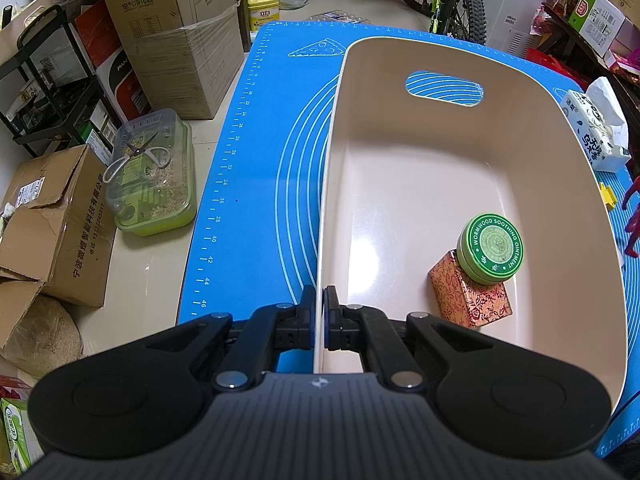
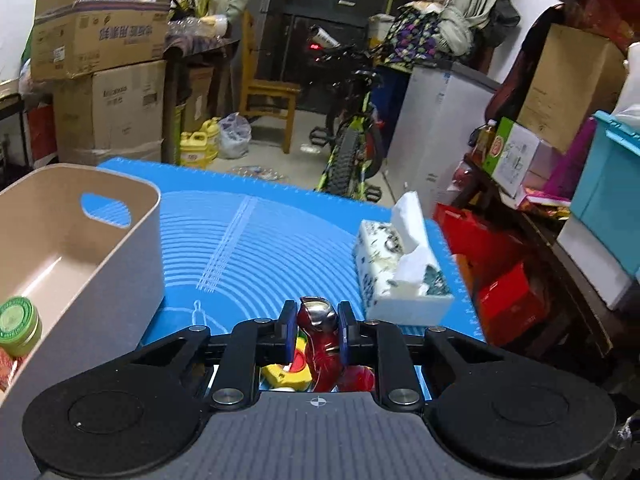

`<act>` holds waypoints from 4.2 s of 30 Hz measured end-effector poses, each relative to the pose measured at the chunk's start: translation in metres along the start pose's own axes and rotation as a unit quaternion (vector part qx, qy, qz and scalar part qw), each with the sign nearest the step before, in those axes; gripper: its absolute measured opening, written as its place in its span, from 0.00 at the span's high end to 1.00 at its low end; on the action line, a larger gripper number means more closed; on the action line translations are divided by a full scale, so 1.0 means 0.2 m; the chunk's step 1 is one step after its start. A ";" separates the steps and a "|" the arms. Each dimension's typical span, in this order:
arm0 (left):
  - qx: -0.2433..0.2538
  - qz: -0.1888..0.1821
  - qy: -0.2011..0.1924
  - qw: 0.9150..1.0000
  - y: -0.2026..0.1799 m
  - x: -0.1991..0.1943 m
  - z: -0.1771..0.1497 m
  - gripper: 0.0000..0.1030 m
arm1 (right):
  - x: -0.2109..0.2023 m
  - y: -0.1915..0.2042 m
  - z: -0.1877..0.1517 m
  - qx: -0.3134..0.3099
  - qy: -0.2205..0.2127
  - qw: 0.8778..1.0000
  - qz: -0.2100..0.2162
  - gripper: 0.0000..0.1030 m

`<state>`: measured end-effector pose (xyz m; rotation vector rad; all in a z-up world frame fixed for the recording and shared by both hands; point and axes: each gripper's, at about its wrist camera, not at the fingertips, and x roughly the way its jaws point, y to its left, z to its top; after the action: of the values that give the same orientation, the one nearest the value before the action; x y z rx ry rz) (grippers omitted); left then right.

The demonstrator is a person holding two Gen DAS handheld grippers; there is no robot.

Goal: Organize rigid objects
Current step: 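Move the right tool to the red toy figure and grasp it, then carry the red toy figure into the bin and open the right tool, then move the right tool back to the white pill bottle and grasp it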

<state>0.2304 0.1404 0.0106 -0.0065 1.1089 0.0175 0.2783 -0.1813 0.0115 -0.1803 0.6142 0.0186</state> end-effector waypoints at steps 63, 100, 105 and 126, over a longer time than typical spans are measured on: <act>0.001 -0.003 0.002 1.000 0.01 0.00 -0.01 0.95 | -0.13 0.90 0.14 -0.051 0.002 0.977 0.205 0.45; -0.003 0.001 0.001 1.000 0.00 -0.01 0.00 0.95 | 0.14 -0.04 -0.12 0.073 0.157 0.983 0.067 0.21; -0.004 0.001 0.001 1.000 0.00 -0.01 0.00 0.95 | 0.19 -0.06 -0.16 0.067 0.170 0.981 0.062 0.22; -0.002 0.002 0.001 1.000 0.01 -0.01 0.00 0.95 | 0.35 -0.19 -0.25 0.128 0.201 0.966 0.100 0.42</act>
<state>0.2303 0.1429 0.0128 -0.0077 1.1102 0.0234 0.3099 -0.2290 -0.0623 0.1337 1.0315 0.0983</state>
